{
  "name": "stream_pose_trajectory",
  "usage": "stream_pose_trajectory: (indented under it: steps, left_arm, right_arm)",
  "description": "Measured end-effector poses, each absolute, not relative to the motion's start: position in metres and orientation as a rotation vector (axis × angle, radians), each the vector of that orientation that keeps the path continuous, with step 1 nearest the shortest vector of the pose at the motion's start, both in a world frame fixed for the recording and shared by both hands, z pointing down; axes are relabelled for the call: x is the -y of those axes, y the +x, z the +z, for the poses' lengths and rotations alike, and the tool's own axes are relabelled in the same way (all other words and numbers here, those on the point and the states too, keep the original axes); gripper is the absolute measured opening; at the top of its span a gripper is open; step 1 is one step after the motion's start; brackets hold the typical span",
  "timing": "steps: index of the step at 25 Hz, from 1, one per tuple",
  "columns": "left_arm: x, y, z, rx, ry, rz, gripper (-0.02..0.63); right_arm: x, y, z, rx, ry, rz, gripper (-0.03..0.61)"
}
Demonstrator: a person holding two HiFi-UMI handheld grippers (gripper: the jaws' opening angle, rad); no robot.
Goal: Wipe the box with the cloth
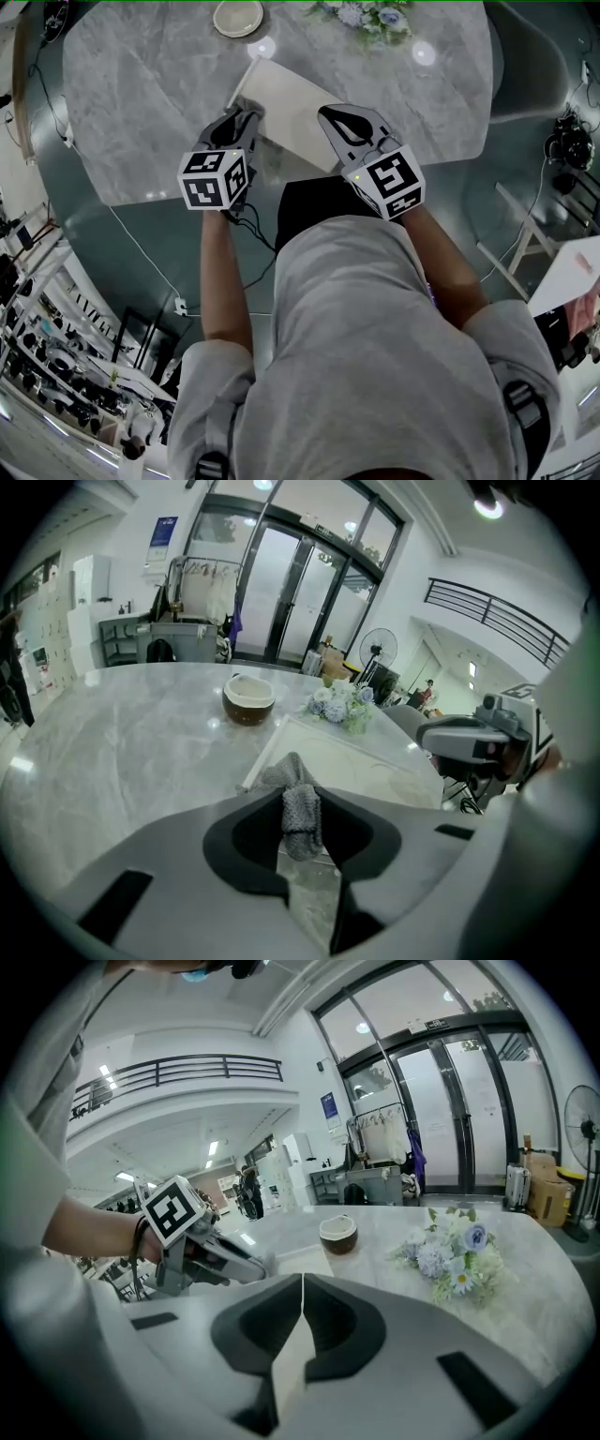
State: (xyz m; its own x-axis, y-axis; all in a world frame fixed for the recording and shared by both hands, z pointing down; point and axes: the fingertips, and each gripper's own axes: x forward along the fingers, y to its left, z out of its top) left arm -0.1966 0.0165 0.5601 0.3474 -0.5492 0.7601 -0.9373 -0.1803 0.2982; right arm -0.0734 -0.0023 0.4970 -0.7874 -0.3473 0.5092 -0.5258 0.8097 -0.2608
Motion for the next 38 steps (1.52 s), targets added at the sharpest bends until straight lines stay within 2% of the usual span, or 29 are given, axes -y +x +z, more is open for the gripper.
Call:
stream_pose_trajectory:
  steps: [38]
  left_arm:
    - [-0.087, -0.062, 0.56, 0.954, 2.019, 0.655, 0.104]
  right_arm:
    - [-0.028, -0.029, 0.498, 2.512, 0.898, 0.594, 0.028]
